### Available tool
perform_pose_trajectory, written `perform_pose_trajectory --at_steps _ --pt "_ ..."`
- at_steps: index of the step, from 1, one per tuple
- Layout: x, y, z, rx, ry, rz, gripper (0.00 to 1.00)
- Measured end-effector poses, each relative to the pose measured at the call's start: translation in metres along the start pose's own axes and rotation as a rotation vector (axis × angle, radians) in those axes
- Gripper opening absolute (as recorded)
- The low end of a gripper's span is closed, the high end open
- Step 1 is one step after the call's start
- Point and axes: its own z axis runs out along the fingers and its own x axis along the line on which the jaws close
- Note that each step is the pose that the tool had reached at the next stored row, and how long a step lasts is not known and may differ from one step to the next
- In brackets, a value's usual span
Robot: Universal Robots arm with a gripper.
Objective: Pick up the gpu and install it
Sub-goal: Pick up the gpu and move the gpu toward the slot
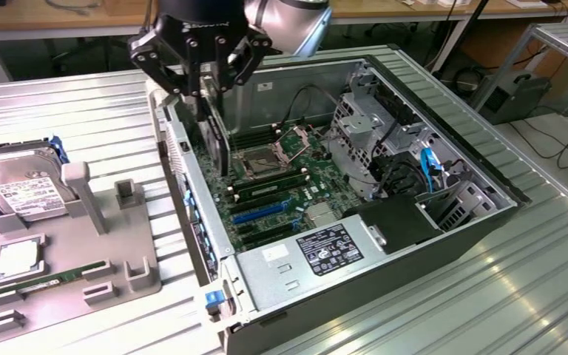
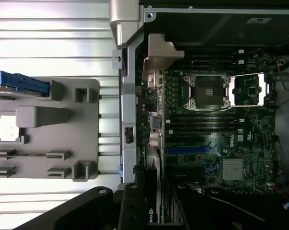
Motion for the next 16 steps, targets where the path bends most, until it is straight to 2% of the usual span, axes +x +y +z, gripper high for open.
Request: perform_pose_trajectory --at_steps 9,11,16 --pt "-0.041 0.0001 0.0034 -0.0008 0.0000 0.000 0.27" --pt "-0.057 -0.0003 0.0083 -0.0006 0.0021 0.000 0.27" --pt "-0.081 -0.0011 0.0165 -0.0005 0.0065 0.000 0.27"
